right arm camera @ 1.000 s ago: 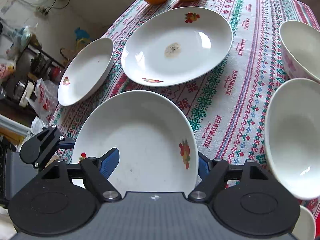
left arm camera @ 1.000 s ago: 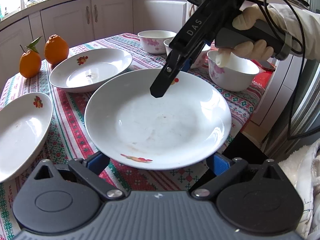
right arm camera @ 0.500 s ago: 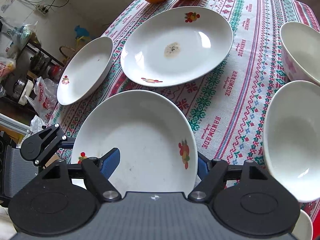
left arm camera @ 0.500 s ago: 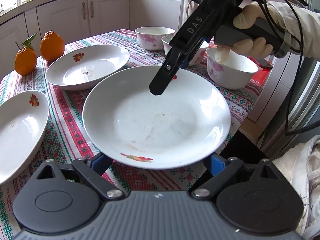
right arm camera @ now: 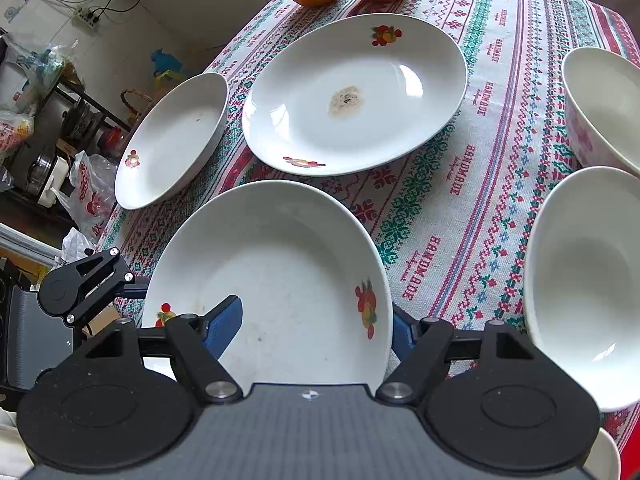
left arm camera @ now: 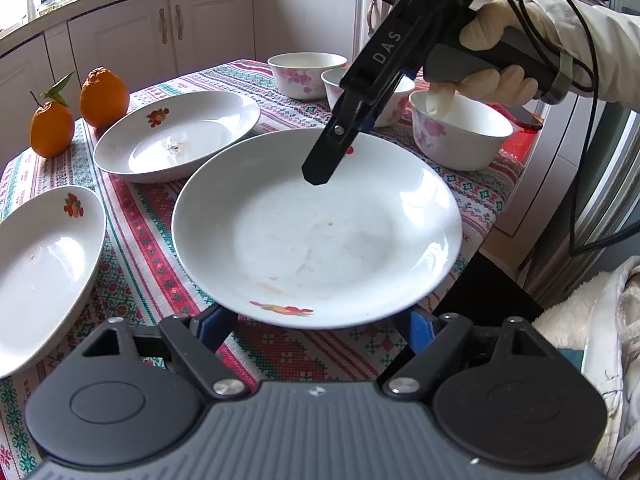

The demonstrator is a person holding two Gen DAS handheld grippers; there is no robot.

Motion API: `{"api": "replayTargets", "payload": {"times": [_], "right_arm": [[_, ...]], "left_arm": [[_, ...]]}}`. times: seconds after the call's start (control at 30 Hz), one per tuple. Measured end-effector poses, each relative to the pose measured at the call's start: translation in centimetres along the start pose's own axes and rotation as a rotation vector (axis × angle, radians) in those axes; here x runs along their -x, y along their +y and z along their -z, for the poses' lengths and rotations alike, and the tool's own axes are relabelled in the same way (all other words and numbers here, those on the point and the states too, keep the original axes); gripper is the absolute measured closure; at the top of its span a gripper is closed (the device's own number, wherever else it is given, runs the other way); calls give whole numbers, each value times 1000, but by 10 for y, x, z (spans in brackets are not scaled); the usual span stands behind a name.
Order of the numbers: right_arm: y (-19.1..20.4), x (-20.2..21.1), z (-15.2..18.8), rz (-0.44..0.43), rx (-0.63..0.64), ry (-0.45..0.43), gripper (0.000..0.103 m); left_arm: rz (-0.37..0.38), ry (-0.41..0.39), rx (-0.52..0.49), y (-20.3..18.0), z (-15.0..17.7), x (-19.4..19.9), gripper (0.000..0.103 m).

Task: Organize plates and bowls
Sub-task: 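Lower the held plate onto another white plate with both grippers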

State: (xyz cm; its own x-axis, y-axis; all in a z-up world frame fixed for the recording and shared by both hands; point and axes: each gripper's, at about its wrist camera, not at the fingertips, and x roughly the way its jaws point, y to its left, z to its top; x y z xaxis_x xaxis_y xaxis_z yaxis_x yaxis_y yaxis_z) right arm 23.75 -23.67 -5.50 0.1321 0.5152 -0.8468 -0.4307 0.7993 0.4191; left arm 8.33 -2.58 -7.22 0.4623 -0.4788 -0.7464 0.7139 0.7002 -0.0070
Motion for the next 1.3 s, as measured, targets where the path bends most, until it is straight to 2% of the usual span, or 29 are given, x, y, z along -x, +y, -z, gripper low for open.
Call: {"api": "replayTargets", "payload": {"times": [0.43,0.87,1.3], "right_arm": [[7,7,-2,-5,14,-32,23],[26,9,-21,-4,55,-45,23],[64,-2,-63,-27,146,-53,23]], "left_arm": [[-14,-9,6,4,-2,7,18],[-36,-41,42,20,-3,24,18],[-126,-71,81,49,0,54,18]]}}
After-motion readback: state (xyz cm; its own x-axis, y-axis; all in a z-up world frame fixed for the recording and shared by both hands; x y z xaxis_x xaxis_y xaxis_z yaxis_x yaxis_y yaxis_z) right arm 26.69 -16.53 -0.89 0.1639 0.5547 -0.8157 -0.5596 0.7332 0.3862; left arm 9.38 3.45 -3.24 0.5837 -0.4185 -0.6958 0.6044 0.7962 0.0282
